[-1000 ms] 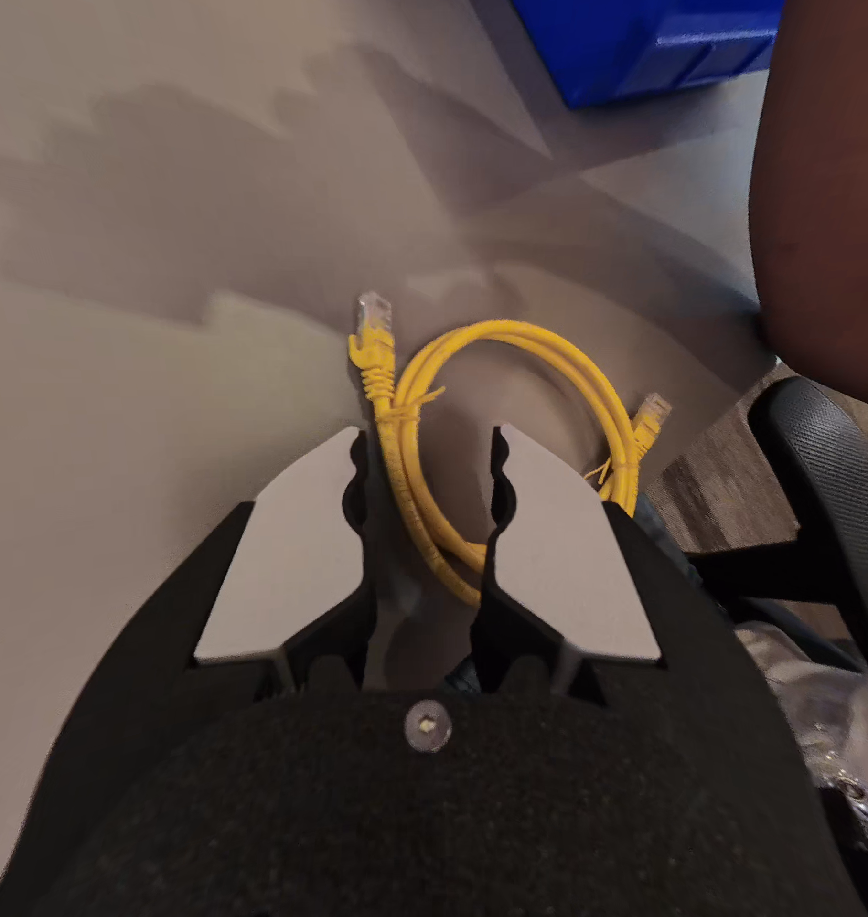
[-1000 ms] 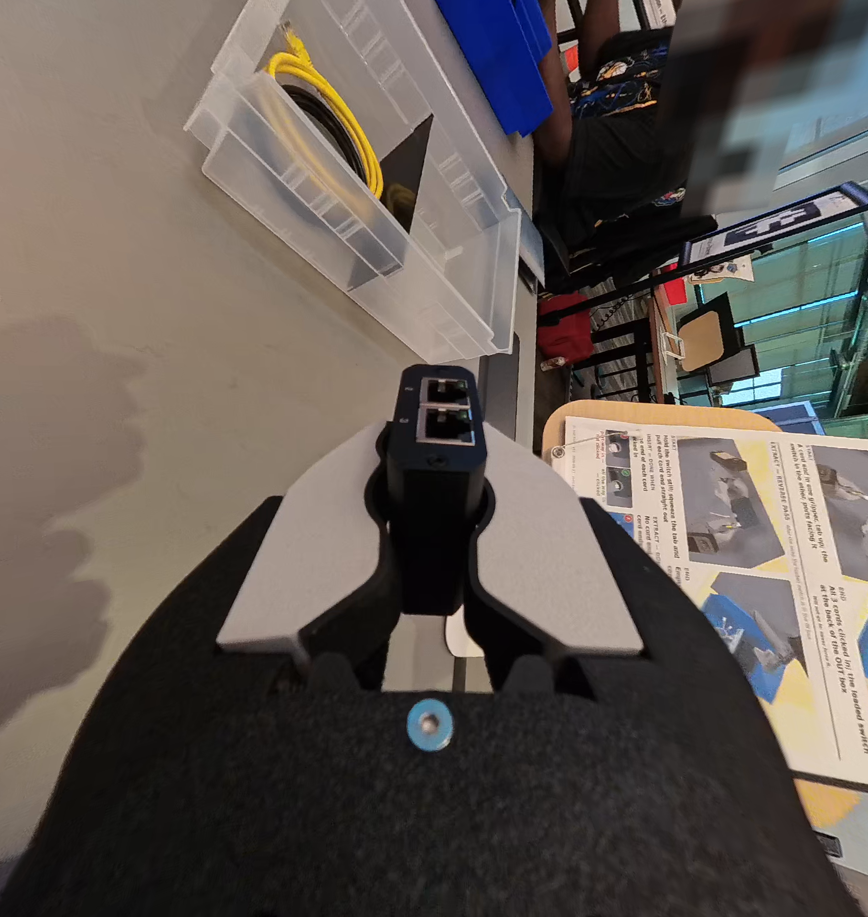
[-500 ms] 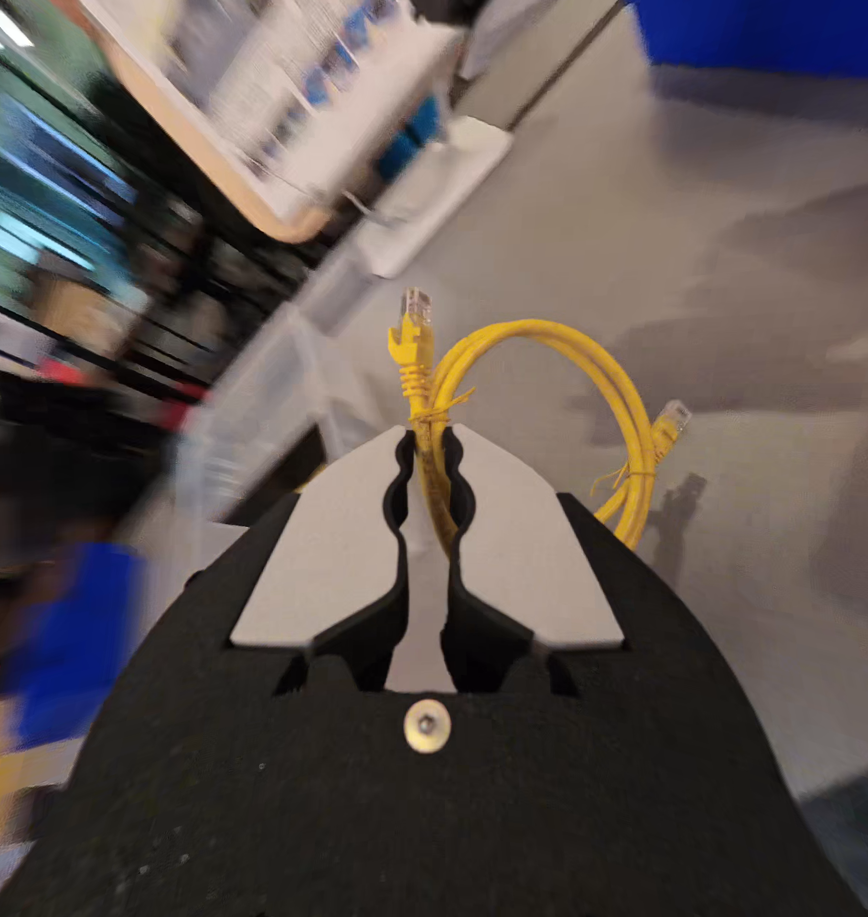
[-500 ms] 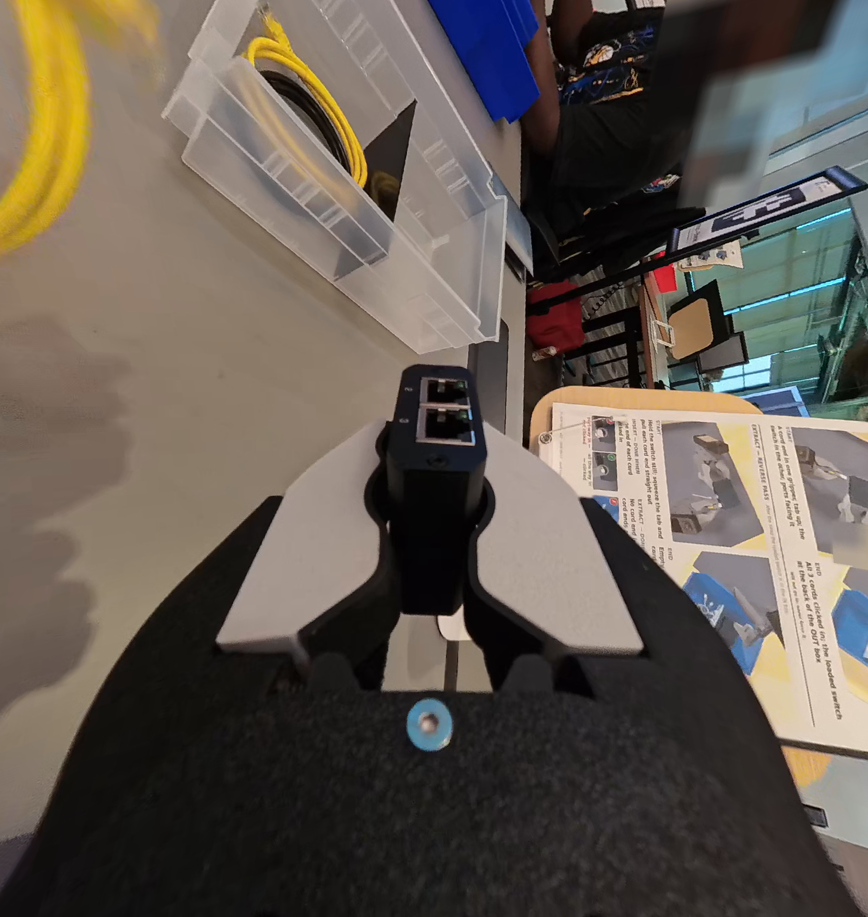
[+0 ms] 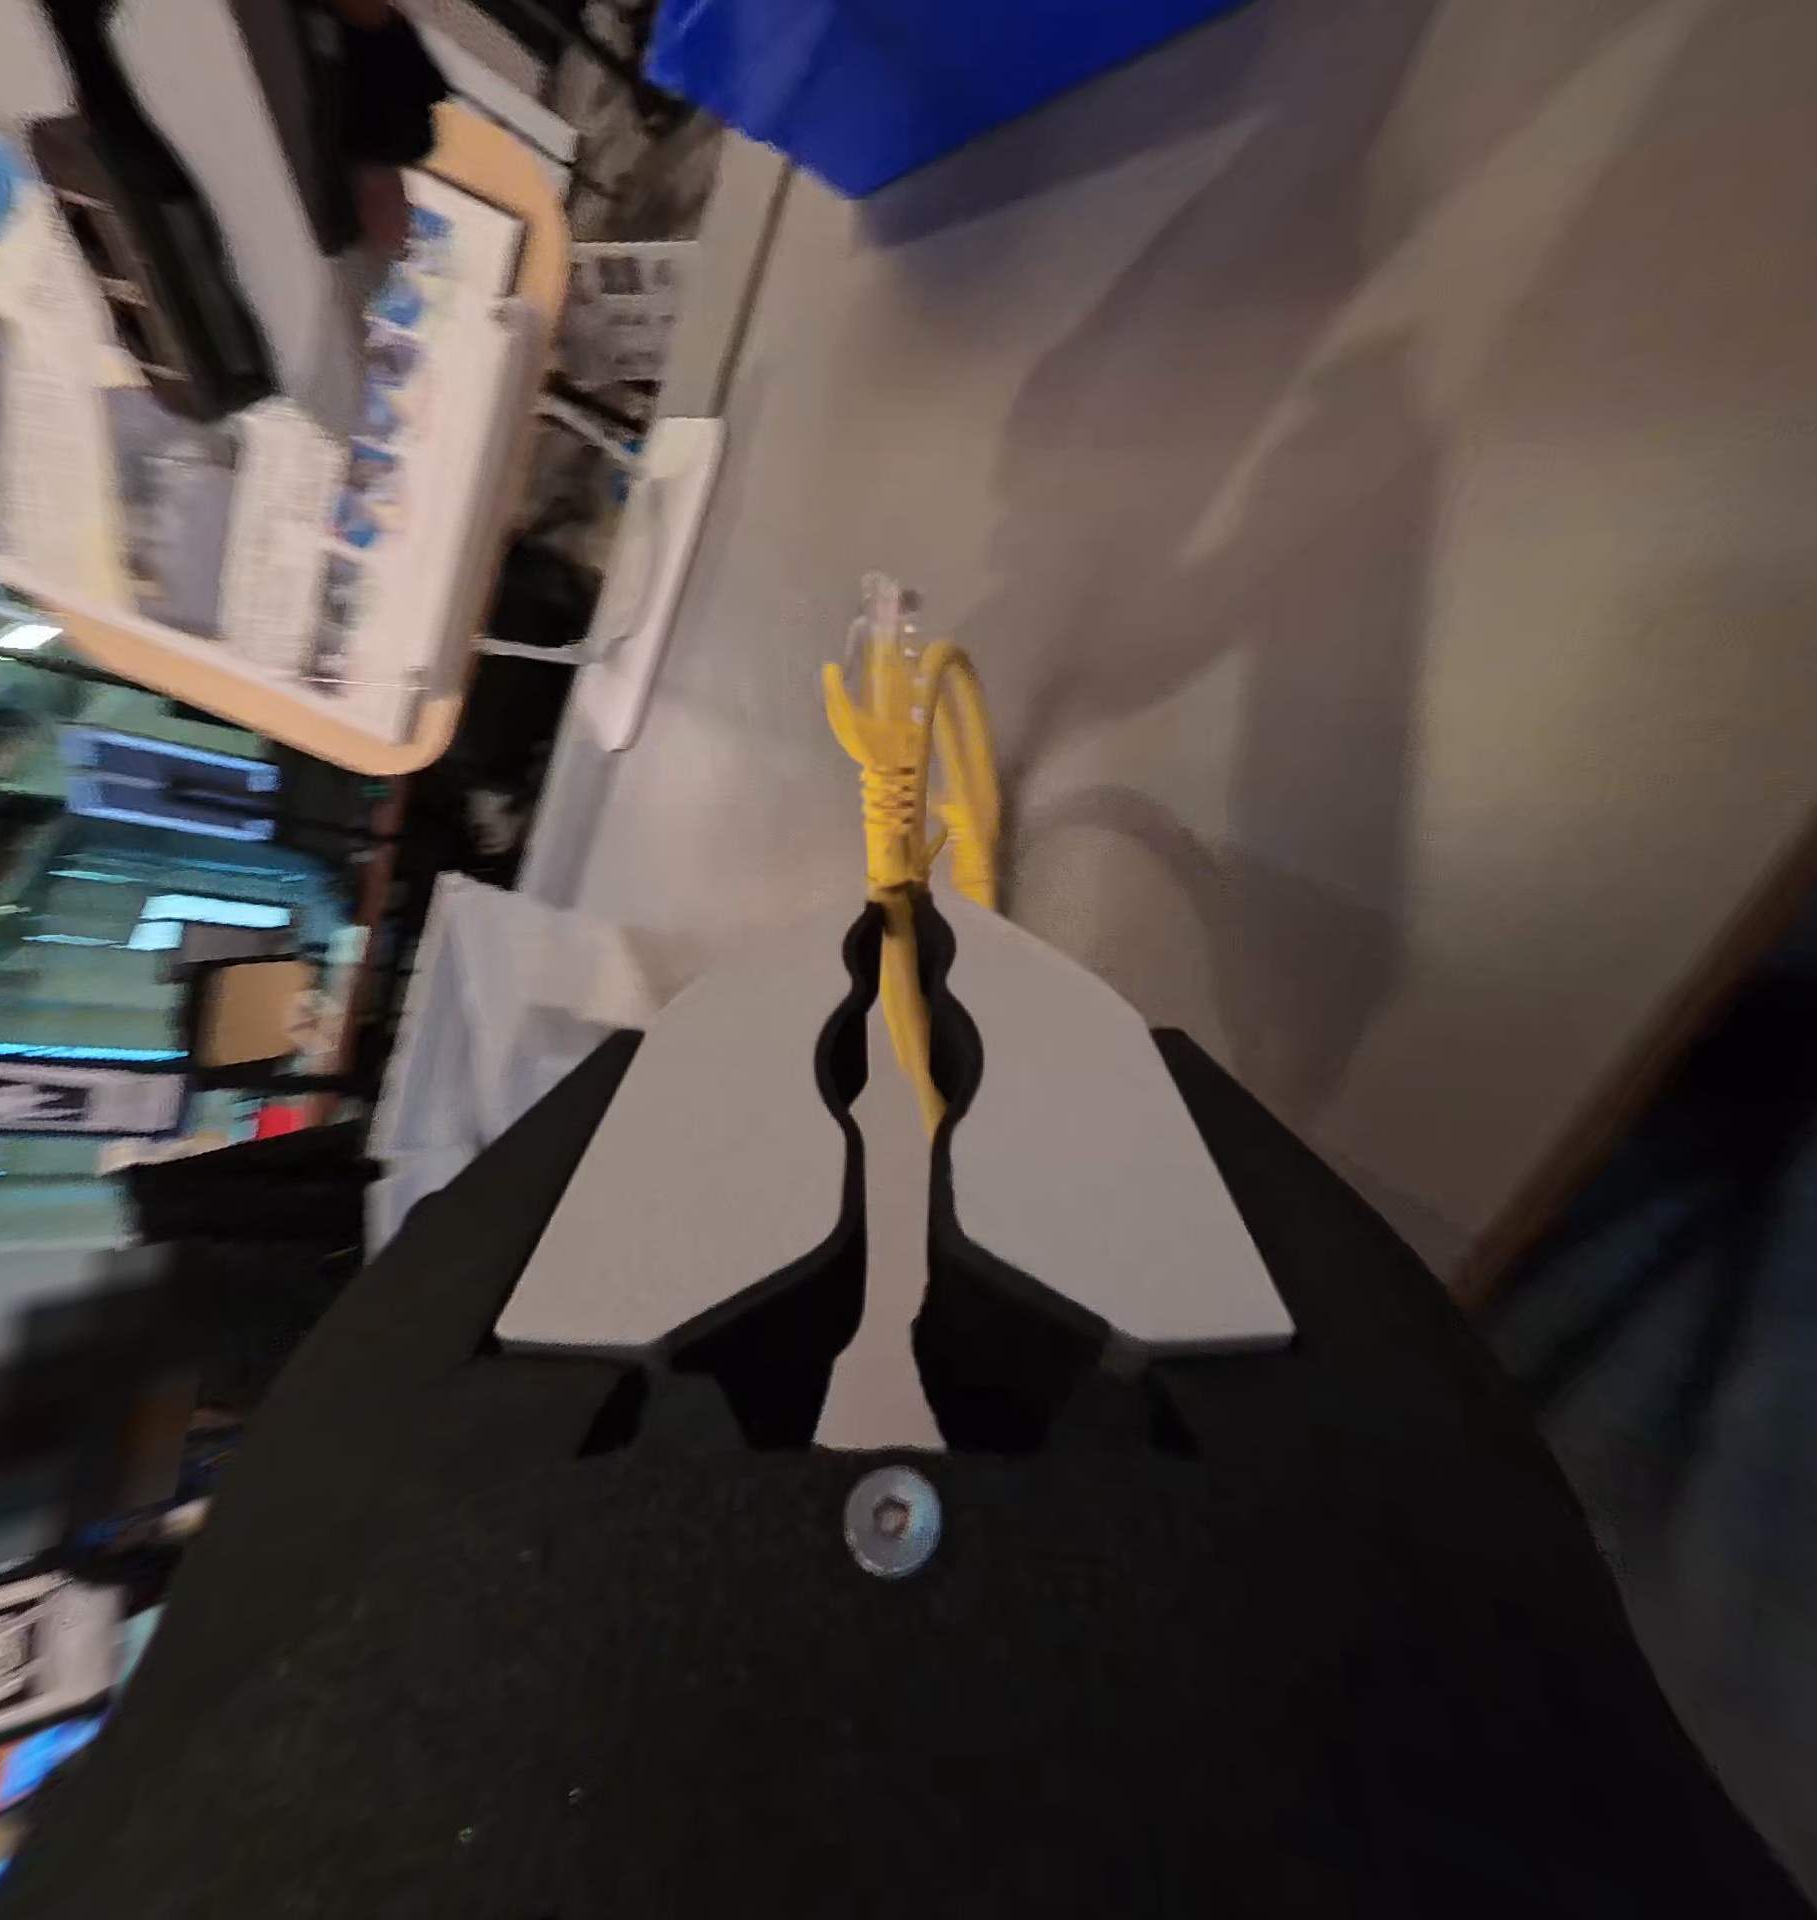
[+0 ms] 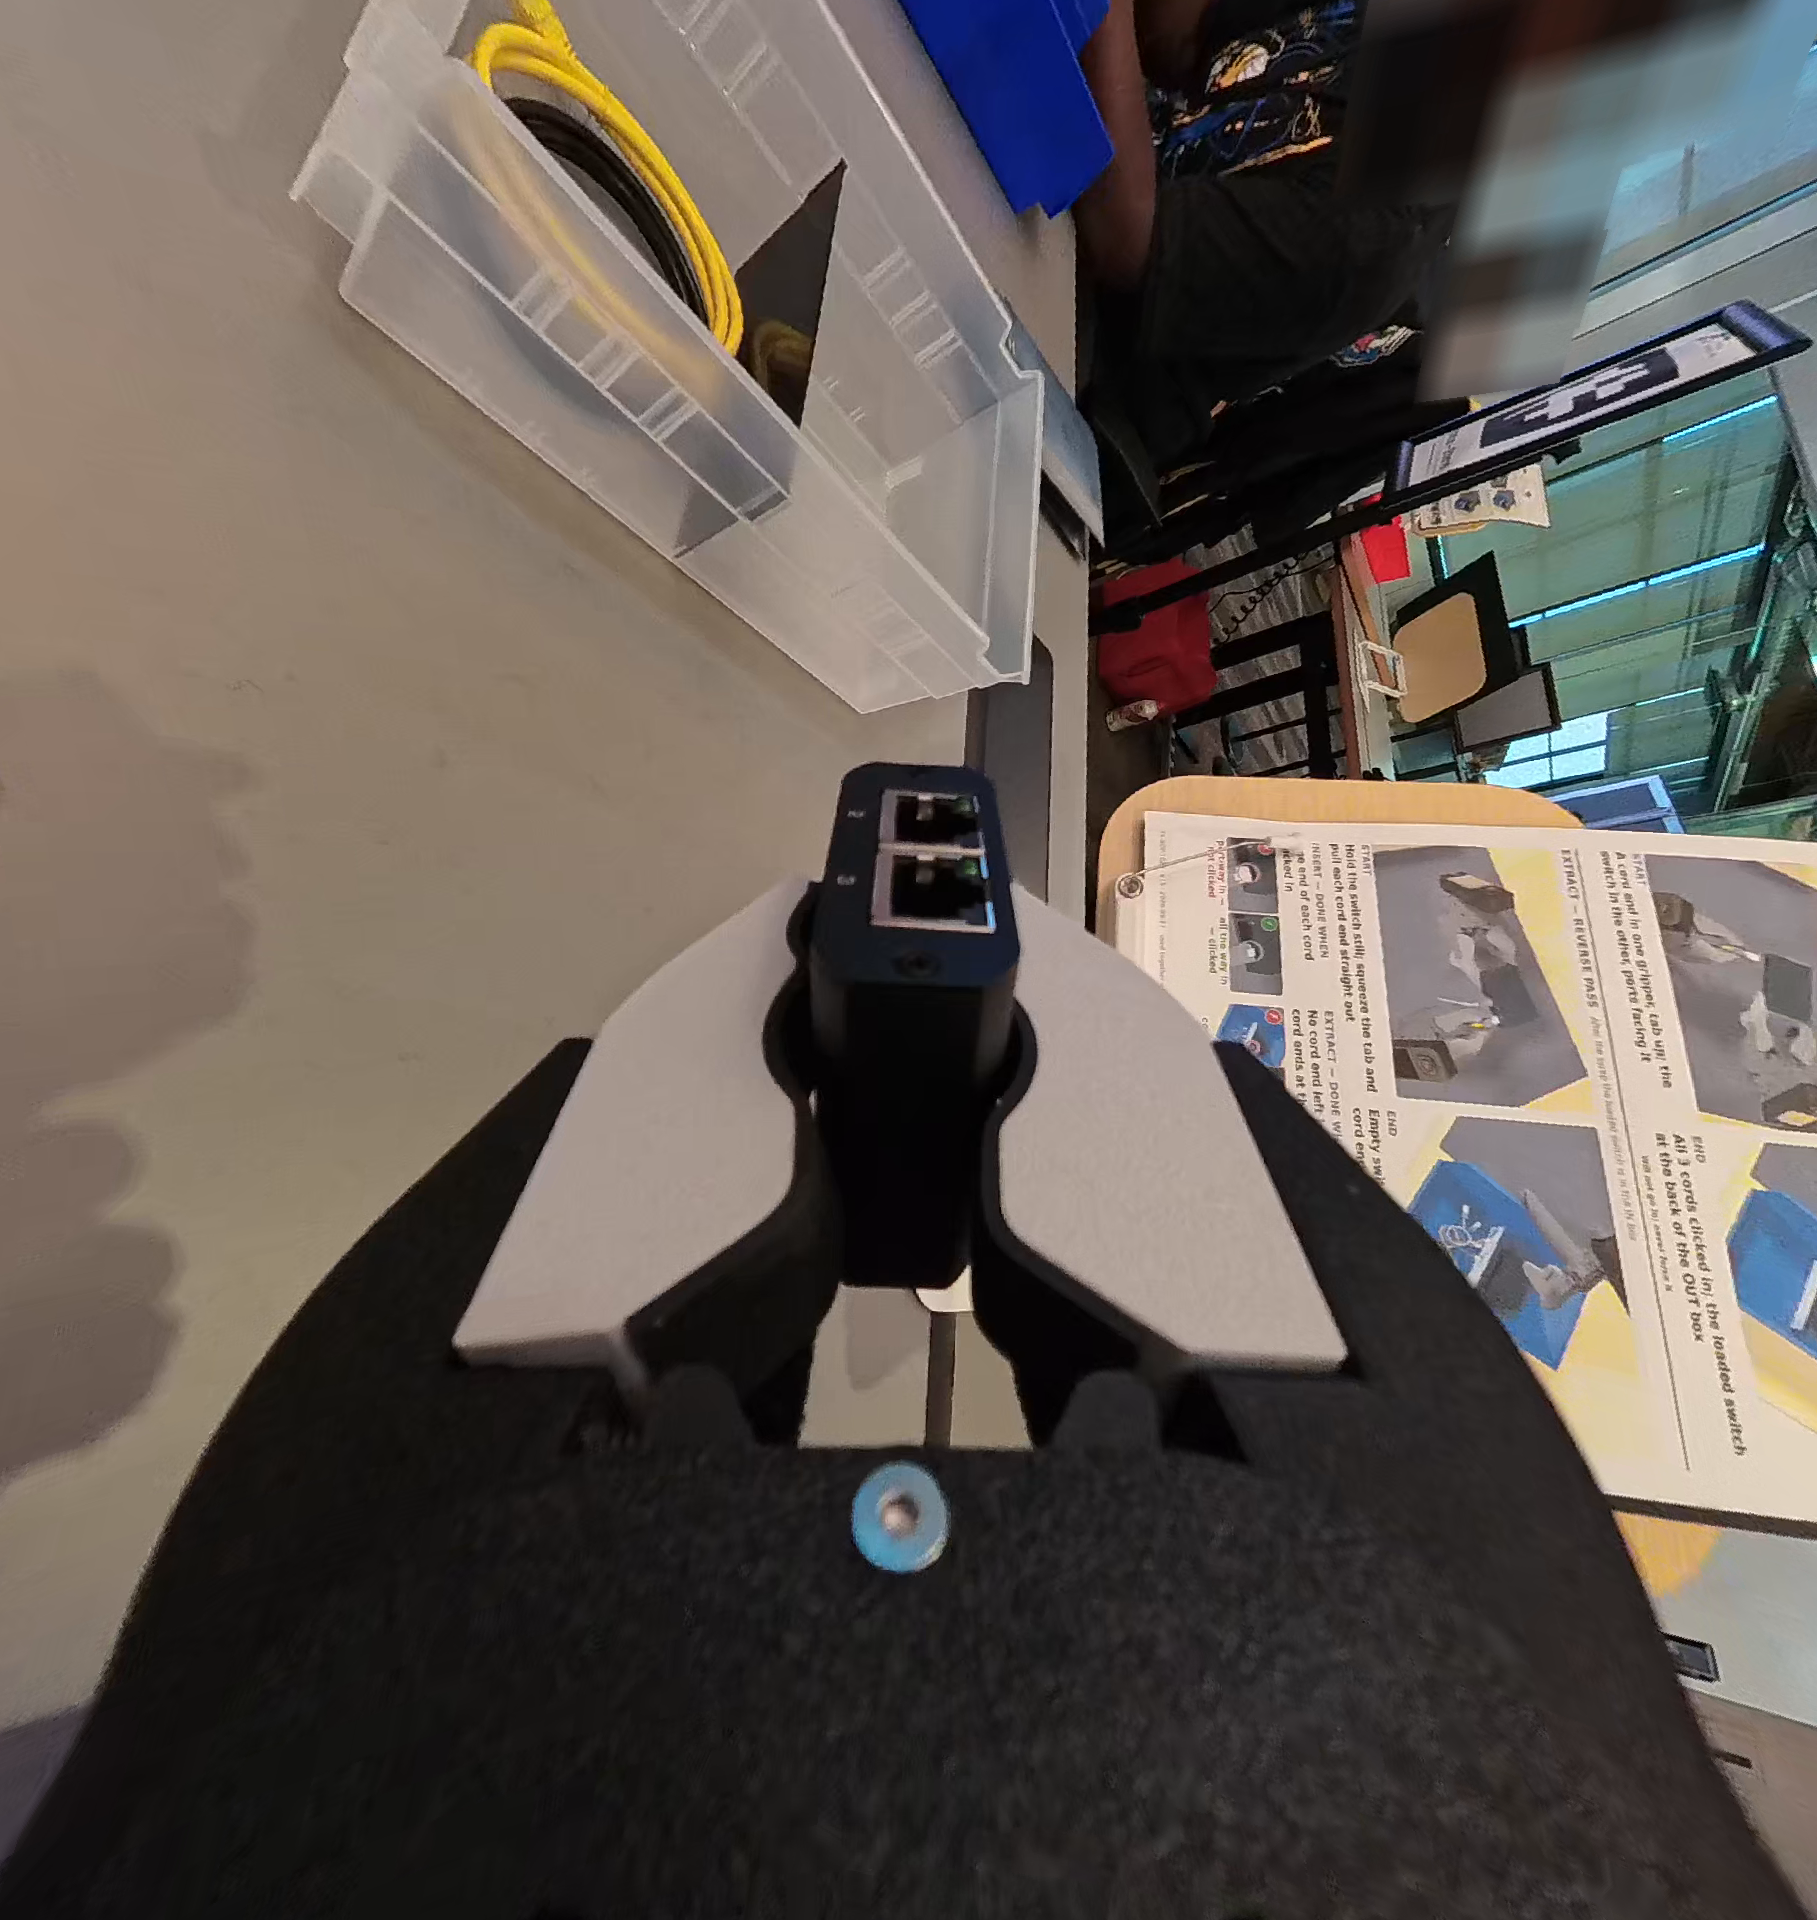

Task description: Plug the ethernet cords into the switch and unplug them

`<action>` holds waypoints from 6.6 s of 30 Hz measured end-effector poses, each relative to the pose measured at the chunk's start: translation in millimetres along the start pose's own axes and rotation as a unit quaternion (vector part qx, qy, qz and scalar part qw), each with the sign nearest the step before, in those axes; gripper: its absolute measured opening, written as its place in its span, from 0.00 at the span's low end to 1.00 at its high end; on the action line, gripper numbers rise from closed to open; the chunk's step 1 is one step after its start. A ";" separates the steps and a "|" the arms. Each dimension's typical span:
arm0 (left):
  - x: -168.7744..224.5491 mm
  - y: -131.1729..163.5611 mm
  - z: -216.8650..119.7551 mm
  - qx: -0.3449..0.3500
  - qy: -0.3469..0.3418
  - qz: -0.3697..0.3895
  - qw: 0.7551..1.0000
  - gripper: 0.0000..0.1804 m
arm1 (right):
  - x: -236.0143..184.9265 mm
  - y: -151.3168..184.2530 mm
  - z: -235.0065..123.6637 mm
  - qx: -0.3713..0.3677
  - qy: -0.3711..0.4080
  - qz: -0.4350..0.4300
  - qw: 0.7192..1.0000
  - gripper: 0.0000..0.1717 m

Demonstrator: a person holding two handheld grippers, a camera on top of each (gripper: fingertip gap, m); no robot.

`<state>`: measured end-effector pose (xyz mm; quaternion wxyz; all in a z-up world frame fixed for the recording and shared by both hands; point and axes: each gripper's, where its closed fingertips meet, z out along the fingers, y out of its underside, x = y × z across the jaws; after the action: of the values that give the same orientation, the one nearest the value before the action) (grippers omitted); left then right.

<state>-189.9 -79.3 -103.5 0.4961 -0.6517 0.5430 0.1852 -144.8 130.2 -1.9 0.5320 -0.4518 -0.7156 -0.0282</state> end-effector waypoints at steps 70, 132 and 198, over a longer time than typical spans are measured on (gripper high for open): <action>-148.1 -61.8 47.0 0.006 0.489 -0.430 0.759 0.06 | 0.6 -19.0 5.4 -0.019 0.081 -0.133 0.988 0.15; -163.4 -52.7 61.7 0.160 0.157 -0.448 0.865 0.07 | -12.1 -16.9 18.4 0.011 0.025 -0.044 0.999 0.15; -123.0 24.5 -18.1 0.183 0.201 -0.504 0.819 0.20 | -31.8 -11.4 13.5 -0.030 -0.020 -0.068 0.997 0.15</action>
<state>-259.1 -28.2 -10.6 0.5101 -0.7542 0.2501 -0.3293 -161.7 110.9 -27.7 0.5008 -0.4182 -0.7540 -0.0763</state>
